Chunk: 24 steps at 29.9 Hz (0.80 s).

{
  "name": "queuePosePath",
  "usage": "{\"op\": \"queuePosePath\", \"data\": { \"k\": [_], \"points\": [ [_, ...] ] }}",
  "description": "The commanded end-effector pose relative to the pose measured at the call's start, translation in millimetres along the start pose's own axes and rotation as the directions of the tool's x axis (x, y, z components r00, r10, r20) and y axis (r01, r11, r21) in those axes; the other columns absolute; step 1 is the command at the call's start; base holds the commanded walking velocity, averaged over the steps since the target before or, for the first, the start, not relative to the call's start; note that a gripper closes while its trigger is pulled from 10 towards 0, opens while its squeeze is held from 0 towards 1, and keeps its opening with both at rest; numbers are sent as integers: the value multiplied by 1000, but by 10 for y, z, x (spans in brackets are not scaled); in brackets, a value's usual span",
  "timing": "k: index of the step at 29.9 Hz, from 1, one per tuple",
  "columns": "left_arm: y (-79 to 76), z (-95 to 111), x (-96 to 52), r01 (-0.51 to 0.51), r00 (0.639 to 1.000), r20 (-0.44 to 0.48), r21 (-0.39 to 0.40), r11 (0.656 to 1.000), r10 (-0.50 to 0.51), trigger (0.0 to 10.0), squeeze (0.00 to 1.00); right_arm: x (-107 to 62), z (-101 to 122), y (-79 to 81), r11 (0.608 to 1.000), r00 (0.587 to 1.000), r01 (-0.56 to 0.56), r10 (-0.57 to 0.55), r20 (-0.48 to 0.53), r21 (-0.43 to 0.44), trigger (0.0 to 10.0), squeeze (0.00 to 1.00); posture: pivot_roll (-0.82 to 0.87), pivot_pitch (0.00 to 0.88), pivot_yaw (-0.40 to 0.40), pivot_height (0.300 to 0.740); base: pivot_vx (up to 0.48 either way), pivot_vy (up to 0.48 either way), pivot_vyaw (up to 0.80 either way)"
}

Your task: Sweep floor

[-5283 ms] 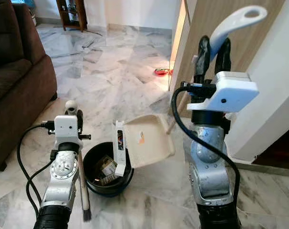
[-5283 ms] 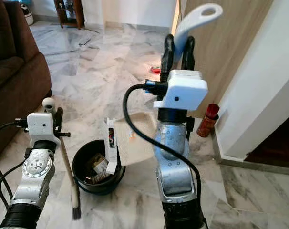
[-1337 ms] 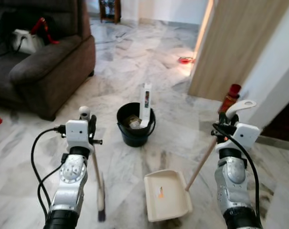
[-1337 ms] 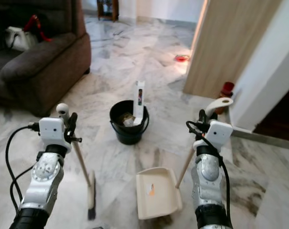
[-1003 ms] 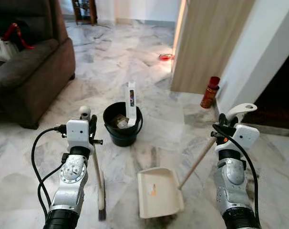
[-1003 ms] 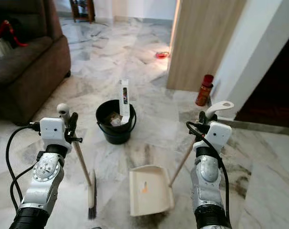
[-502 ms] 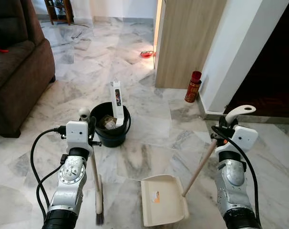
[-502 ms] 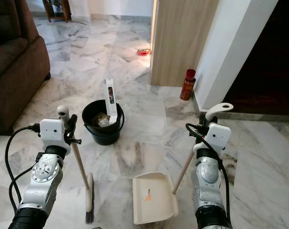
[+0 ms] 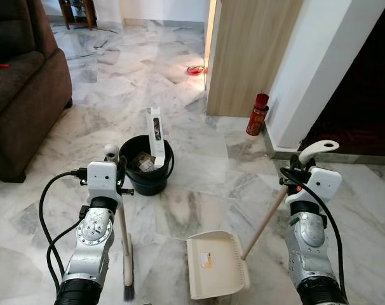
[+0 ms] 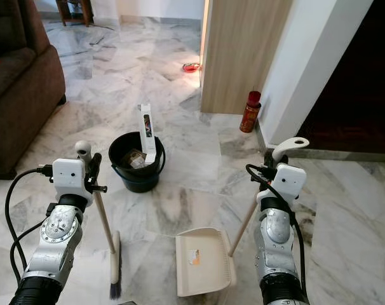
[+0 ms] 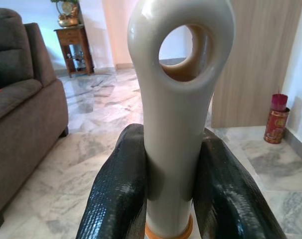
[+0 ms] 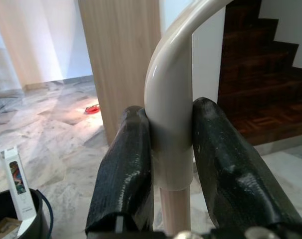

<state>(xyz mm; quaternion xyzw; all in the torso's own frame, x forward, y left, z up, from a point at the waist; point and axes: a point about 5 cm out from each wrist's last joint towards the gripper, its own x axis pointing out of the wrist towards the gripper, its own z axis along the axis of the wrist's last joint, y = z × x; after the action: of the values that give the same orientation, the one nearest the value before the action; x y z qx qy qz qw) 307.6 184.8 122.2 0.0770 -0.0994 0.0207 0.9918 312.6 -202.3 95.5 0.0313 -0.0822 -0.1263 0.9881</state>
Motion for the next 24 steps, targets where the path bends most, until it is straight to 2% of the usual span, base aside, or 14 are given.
{"op": "queuePosePath", "data": {
  "k": [1, 5, 10, 18, 20, 24],
  "points": [
    [-21, 85, 47, 7, 999, 45, 21, 1000, -8, 10000, 0, 33, 64, -7, 1000, 999, 0, 0, 40, -7, 10000, 0, 118, 31, -67, 740, 0, 0, -800],
    [-18, 89, 48, 8, 999, 48, 30, 1000, -9, 10000, 0, 32, 63, -9, 1000, 999, -1, 1, 39, -9, 10000, 0, 117, 31, -67, 740, 0, 0, -800],
    [-15, 89, 46, 3, 999, 50, 31, 1000, -5, 10000, 0, 33, 62, -11, 1000, 999, -2, 2, 39, -12, 10000, 0, 116, 31, -69, 740, 0, -351, -800],
    [-6, 93, 49, -4, 999, 54, 37, 999, 2, 10000, 0, 37, 58, -9, 1000, 999, -3, 3, 38, -13, 10000, 0, 117, 30, -69, 740, 0, 0, -800],
    [-2, 96, 50, -5, 998, 57, 39, 999, 3, 10000, 0, 36, 58, -7, 1000, 999, -2, 3, 39, -14, 10000, 0, 116, 30, -68, 740, 0, -302, -800],
    [-5, 93, 51, -6, 998, 59, 19, 1000, 5, 10000, 0, 34, 56, -4, 1000, 999, -3, 4, 39, -16, 10000, 0, 116, 30, -69, 740, 0, -162, -800]
  ]
}}
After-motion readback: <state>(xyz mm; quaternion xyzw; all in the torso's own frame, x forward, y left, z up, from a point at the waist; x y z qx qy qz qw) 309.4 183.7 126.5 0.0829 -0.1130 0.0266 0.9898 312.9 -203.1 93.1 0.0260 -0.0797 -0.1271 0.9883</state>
